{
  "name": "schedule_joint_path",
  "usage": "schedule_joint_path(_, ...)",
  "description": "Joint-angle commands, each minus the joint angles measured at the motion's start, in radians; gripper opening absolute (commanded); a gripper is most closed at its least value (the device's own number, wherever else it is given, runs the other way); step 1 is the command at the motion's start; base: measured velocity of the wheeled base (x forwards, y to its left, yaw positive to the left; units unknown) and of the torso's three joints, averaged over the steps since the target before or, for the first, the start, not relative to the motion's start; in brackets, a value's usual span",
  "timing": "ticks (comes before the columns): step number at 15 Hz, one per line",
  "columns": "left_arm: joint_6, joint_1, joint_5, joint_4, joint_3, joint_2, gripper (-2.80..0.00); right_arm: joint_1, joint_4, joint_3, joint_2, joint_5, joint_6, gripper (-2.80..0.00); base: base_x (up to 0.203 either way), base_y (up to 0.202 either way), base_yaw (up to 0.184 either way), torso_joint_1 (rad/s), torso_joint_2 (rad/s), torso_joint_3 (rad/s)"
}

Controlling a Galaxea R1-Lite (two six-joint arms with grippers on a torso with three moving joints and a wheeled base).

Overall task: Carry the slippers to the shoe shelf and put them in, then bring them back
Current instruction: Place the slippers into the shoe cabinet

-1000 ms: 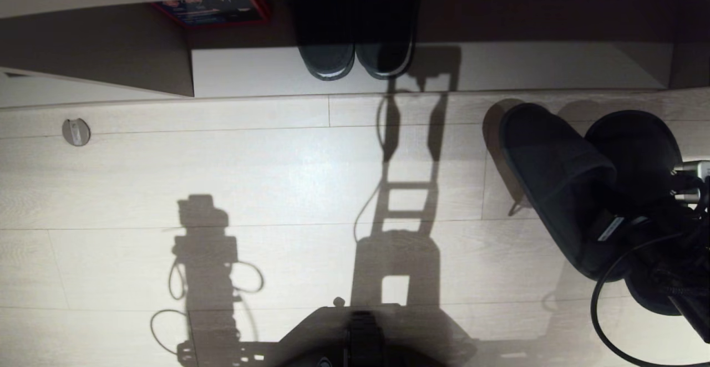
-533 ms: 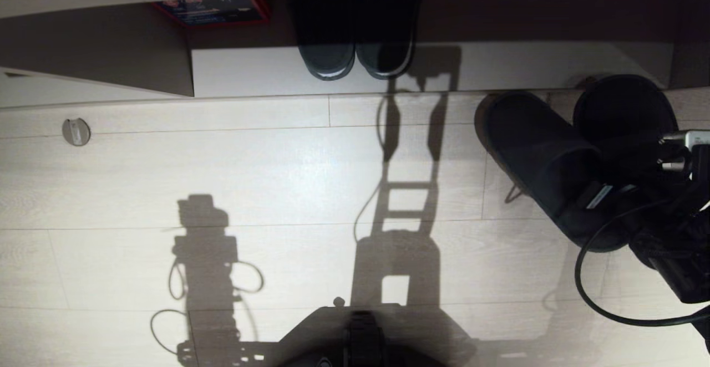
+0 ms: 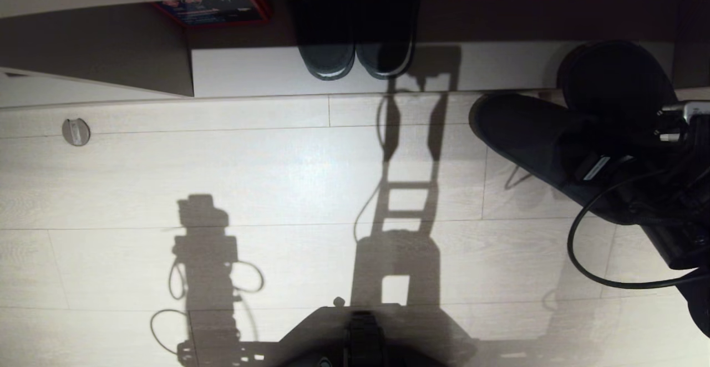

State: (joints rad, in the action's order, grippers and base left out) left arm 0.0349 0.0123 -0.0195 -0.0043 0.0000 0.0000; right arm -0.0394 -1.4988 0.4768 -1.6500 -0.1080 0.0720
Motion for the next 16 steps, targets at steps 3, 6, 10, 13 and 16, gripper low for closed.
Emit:
schedule_joint_path(3,0.000,0.000,0.000,0.000,0.000,0.000,-2.80,0.002,0.114,-0.051,0.204,0.026,-0.030,-2.80,0.000,0.000,0.000,0.000,0.00,0.000)
schedule_joint_path(6,0.000,0.000,0.000,0.000,0.000,0.000,-2.80,0.001,0.265,-0.091,0.342,0.053,-0.066,-2.80,0.000,0.000,0.000,0.000,0.00,0.000)
schedule_joint_path(10,0.000,0.000,0.000,0.000,0.000,0.000,-2.80,-0.003,0.290,-0.116,0.368,0.054,-0.076,-2.80,0.000,0.000,0.000,0.000,0.00,0.000)
schedule_joint_path(13,0.000,0.000,0.000,0.000,0.000,0.000,-2.80,-0.012,0.237,-0.162,0.452,0.007,-0.077,-2.80,0.000,0.000,0.000,0.000,0.00,0.000)
schedule_joint_path(16,0.000,0.000,0.000,0.000,0.000,0.000,-2.80,-0.011,0.168,-0.155,0.417,-0.011,-0.076,-2.80,0.000,0.000,0.000,0.000,0.00,0.000)
